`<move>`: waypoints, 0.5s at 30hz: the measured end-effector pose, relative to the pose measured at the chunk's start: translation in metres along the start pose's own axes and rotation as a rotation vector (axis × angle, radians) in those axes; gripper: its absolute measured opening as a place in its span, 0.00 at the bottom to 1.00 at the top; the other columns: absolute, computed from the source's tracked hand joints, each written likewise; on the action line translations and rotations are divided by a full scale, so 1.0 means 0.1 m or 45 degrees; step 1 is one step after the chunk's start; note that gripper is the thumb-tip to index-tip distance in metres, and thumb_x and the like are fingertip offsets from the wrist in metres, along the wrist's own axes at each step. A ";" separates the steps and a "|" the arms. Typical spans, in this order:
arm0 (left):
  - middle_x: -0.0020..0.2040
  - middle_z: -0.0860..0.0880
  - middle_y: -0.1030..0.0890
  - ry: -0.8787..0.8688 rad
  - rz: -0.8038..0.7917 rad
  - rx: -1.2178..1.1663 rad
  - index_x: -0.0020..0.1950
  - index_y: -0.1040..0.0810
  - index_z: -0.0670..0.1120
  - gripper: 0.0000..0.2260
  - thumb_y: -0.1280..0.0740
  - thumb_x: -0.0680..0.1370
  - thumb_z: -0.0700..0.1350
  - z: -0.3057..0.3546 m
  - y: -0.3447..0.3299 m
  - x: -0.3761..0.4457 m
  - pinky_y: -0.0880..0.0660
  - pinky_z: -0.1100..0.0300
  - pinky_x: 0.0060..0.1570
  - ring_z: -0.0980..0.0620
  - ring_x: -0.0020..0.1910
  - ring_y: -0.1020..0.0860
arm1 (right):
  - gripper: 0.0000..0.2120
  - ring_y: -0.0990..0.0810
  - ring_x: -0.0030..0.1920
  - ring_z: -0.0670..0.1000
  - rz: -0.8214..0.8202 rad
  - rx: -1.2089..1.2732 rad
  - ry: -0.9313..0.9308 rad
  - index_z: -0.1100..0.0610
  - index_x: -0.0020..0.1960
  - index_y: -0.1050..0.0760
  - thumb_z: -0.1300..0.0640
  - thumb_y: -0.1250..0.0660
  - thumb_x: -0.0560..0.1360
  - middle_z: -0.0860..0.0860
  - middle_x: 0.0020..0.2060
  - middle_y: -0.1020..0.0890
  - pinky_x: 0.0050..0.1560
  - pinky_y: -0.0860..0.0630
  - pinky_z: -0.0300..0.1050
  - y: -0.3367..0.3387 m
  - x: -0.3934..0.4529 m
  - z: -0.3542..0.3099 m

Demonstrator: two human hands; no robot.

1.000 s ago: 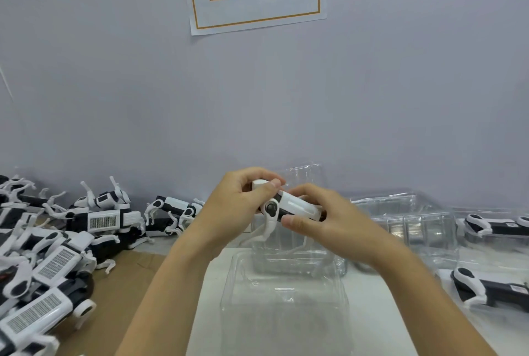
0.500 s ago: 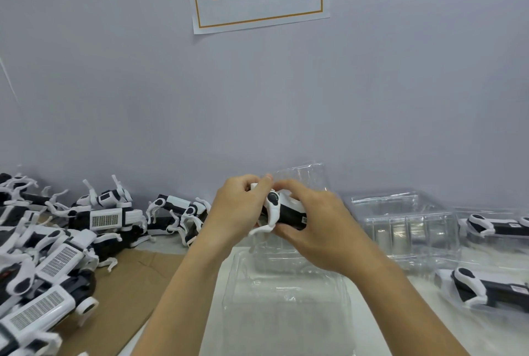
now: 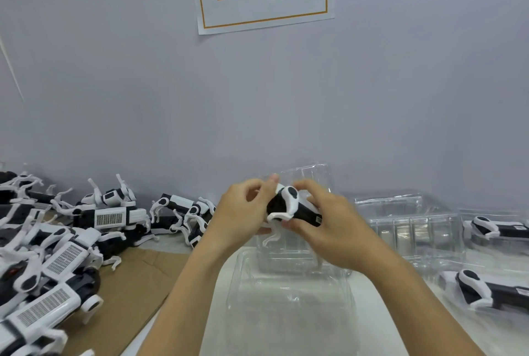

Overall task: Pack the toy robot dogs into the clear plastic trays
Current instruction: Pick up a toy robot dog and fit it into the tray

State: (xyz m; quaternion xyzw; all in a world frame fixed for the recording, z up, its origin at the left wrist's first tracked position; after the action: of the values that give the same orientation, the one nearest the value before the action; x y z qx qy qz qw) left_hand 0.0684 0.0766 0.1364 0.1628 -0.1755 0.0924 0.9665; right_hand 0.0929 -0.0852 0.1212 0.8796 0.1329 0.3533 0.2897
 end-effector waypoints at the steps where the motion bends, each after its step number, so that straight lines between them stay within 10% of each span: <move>1: 0.40 0.49 0.15 0.056 0.020 -0.049 0.45 0.16 0.47 0.19 0.38 0.81 0.59 -0.08 0.01 0.01 0.18 0.58 0.36 0.52 0.37 0.16 | 0.18 0.21 0.34 0.48 0.024 -0.035 -0.056 0.36 0.58 0.32 0.41 0.28 0.73 0.44 0.37 0.18 0.39 0.21 0.52 0.03 0.00 0.06; 15: 0.34 0.47 0.17 0.457 0.073 -0.173 0.32 0.15 0.45 0.16 0.37 0.76 0.34 -1.34 0.00 -0.06 0.27 0.62 0.35 0.47 0.36 0.21 | 0.15 0.24 0.50 0.46 -0.079 -0.064 -0.084 0.43 0.56 0.27 0.44 0.27 0.72 0.40 0.48 0.21 0.52 0.23 0.51 -0.43 -0.05 0.09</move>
State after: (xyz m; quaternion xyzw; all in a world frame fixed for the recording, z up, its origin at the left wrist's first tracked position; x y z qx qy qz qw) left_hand 0.1039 0.1223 0.0157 0.0731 -0.0108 0.1354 0.9880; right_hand 0.0941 -0.0569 0.0879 0.8786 0.1415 0.3182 0.3269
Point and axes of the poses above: each hand's wrist, its own x-axis towards the middle knuckle, its own y-axis out of the back of the hand, z = x × y, the point moved 5 cm from there along x, towards the middle knuckle
